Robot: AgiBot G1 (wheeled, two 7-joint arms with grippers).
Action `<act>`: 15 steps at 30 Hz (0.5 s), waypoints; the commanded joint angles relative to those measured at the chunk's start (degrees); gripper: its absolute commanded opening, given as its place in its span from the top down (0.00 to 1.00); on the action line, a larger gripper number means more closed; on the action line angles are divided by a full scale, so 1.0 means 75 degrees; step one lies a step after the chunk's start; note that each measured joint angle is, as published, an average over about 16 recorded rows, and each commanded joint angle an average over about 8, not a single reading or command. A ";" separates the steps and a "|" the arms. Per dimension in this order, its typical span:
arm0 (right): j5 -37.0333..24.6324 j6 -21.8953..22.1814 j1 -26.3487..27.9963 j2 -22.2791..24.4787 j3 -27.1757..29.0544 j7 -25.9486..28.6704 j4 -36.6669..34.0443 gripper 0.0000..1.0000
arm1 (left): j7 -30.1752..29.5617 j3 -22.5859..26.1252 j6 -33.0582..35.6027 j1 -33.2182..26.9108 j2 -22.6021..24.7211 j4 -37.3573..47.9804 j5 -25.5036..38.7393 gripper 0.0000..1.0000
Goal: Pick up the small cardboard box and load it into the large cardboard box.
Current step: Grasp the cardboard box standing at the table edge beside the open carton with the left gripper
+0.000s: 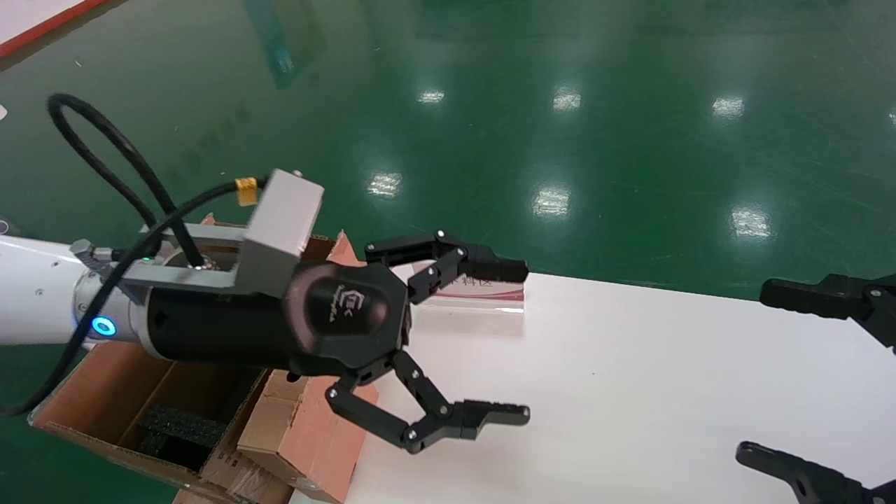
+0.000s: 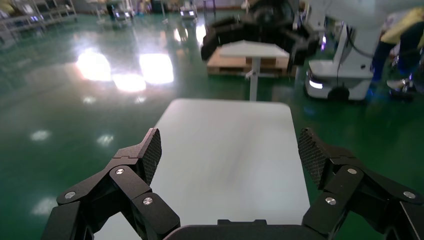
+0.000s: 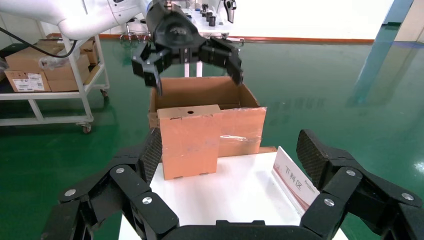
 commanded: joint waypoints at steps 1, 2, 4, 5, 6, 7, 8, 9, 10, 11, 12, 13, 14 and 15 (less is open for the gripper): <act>0.0000 0.0000 0.0001 0.0000 -0.0002 -0.0001 -0.0002 0.00 | -0.0091 0.0064 -0.0050 -0.0067 -0.0055 -0.0065 0.0175 0.00; 0.0001 0.0000 0.0002 0.0000 -0.0002 -0.0002 -0.0002 0.00 | -0.0189 0.0137 -0.0077 -0.0182 -0.0080 -0.0101 0.0378 0.00; 0.0002 0.0000 0.0002 0.0001 -0.0004 -0.0002 -0.0002 0.00 | -0.0414 0.0319 -0.0105 -0.0463 -0.0120 -0.0173 0.0866 0.00; 0.0002 0.0000 0.0002 0.0001 -0.0004 -0.0003 -0.0003 0.00 | -0.0545 0.0421 -0.0106 -0.0623 -0.0127 -0.0200 0.1126 0.00; 0.0002 0.0000 0.0003 0.0001 -0.0005 -0.0003 -0.0003 0.00 | -0.0685 0.0528 -0.0090 -0.0797 -0.0126 -0.0221 0.1390 0.00; 0.0003 0.0000 0.0003 0.0001 -0.0006 -0.0003 -0.0003 0.00 | -0.0828 0.0636 -0.0061 -0.0978 -0.0120 -0.0239 0.1654 0.00; 0.0003 0.0000 0.0003 0.0001 -0.0006 -0.0004 -0.0003 0.00 | -0.0969 0.0746 -0.0015 -0.1162 -0.0108 -0.0254 0.1913 0.00; 0.0003 0.0000 0.0003 0.0002 -0.0007 -0.0004 -0.0003 0.00 | -0.1122 0.0866 0.0046 -0.1360 -0.0088 -0.0265 0.2185 0.00; 0.0004 0.0001 0.0003 0.0002 -0.0007 -0.0004 -0.0003 0.00 | -0.1279 0.0989 0.0118 -0.1564 -0.0061 -0.0274 0.2457 0.00; 0.0004 0.0001 0.0004 0.0002 -0.0008 -0.0005 -0.0003 0.00 | -0.1444 0.1117 0.0198 -0.1763 -0.0029 -0.0277 0.2724 0.00; 0.0005 0.0001 0.0004 0.0002 -0.0008 -0.0005 -0.0003 0.00 | -0.1621 0.1251 0.0282 -0.1963 0.0014 -0.0277 0.2981 0.00; 0.0005 0.0001 0.0004 0.0002 -0.0009 -0.0005 -0.0003 0.00 | -0.1809 0.1401 0.0375 -0.2171 0.0064 -0.0274 0.3242 0.00; 0.0005 0.0001 0.0004 0.0003 -0.0010 -0.0005 -0.0003 0.00 | -0.1987 0.1554 0.0458 -0.2373 0.0111 -0.0275 0.3500 0.00; 0.0006 0.0002 0.0004 0.0003 -0.0010 -0.0006 -0.0003 0.00 | -0.2175 0.1726 0.0535 -0.2580 0.0160 -0.0275 0.3764 0.00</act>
